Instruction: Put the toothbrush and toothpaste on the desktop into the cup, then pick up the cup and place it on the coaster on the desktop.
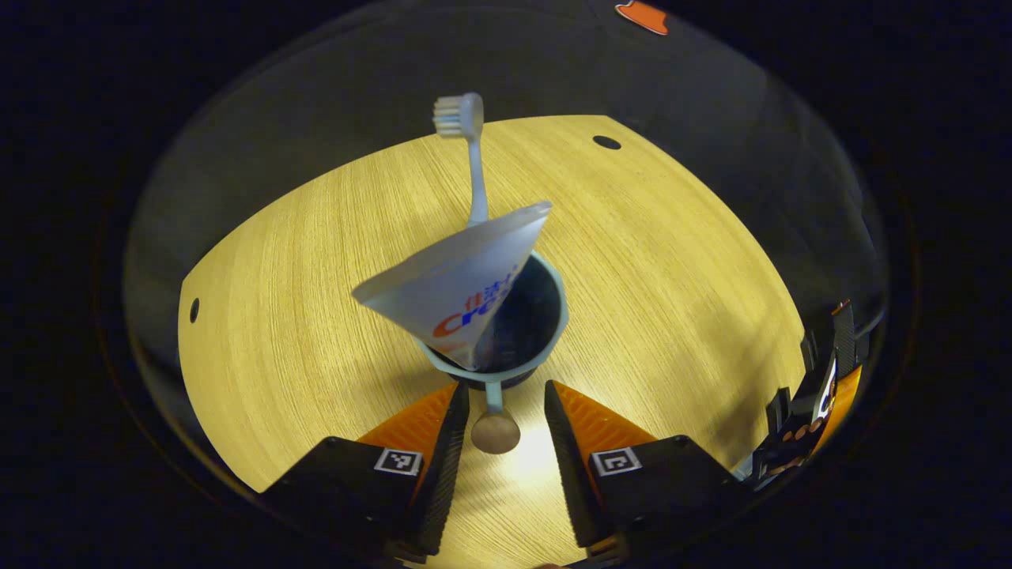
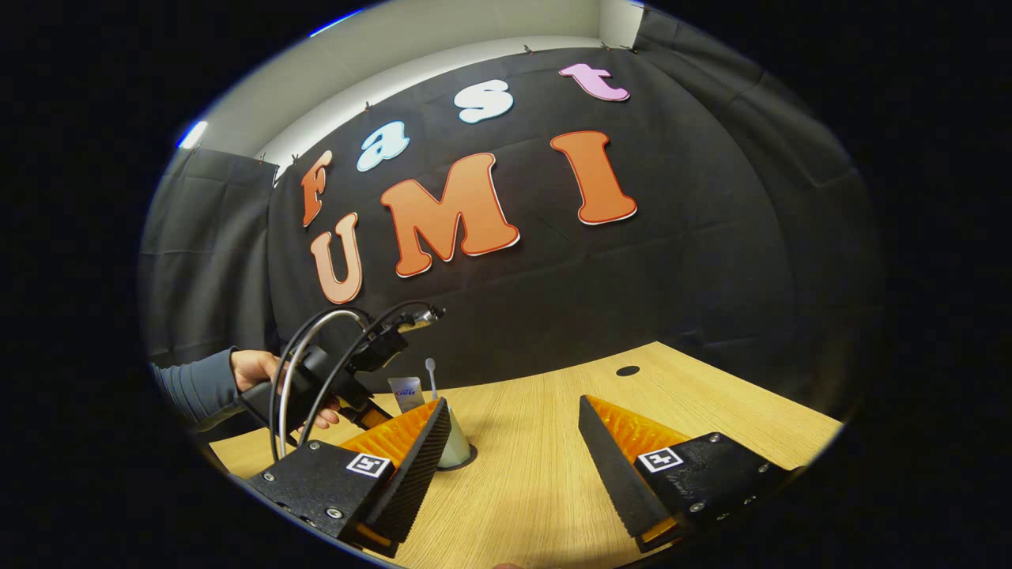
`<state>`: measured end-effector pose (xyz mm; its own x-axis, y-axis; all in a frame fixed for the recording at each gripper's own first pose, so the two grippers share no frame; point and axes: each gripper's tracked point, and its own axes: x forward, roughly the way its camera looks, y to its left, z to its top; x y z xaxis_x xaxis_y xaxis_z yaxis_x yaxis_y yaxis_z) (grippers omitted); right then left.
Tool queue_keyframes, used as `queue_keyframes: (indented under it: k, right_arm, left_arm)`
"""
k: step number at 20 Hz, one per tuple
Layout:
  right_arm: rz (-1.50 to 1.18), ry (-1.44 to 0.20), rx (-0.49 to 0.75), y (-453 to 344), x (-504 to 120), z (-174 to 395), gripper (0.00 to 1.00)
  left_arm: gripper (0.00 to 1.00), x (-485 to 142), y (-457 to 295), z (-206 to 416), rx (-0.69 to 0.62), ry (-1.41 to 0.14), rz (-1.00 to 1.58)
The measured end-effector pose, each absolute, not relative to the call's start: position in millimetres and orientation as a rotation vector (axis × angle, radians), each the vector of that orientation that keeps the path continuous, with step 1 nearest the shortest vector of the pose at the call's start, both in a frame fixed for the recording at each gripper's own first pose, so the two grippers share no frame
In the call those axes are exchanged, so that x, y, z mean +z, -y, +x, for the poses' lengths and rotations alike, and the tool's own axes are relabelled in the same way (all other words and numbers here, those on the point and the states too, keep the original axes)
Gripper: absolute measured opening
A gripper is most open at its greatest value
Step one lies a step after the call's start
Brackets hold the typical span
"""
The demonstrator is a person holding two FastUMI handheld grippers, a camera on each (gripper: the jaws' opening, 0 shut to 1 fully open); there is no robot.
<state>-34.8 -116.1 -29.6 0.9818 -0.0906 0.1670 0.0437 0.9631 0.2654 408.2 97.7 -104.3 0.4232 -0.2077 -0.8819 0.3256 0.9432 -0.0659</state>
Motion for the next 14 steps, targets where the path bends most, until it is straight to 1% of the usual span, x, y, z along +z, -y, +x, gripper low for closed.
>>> queue_keyframes:
  k: [1,2,3,4,5,6,7,8,9,14]
  right_arm:
    - [0.259,0.183,-0.066,112,-27,-33,0.98]
    - [0.25,0.19,-0.064,107,-24,-34,0.98]
    - [0.239,0.195,-0.066,105,-22,-32,0.98]
    - [0.224,0.199,-0.068,101,-19,-31,0.98]
    - [0.211,0.201,-0.068,96,-15,-30,0.98]
    - [0.2,0.203,-0.065,91,-12,-29,0.98]
    - [0.192,0.205,-0.061,87,-9,-27,0.98]
    - [0.184,0.208,-0.057,82,-5,-26,0.98]
    - [0.175,0.212,-0.053,76,-1,-24,0.98]
    - [0.115,0.216,-0.024,46,8,-15,0.98]
  left_arm:
    - [0.64,-84,-67,387,-0.335,-1.056,0.143]
    - [0.71,-104,-103,299,-0.333,-1.025,0.168]
    - [0.75,-64,-35,352,-0.329,-0.994,0.186]
    - [0.81,-59,-100,374,-0.328,-0.965,0.197]
    - [0.89,-102,-132,426,-0.325,-0.934,0.199]
    - [0.98,-73,-132,393,-0.321,-0.9,0.197]
    - [0.98,-51,-129,375,-0.31,-0.866,0.194]
    - [0.99,-57,-128,396,-0.297,-0.828,0.195]
    - [0.99,-38,-136,377,-0.279,-0.786,0.194]
    - [1.0,13,-178,377,-0.149,-0.503,0.196]
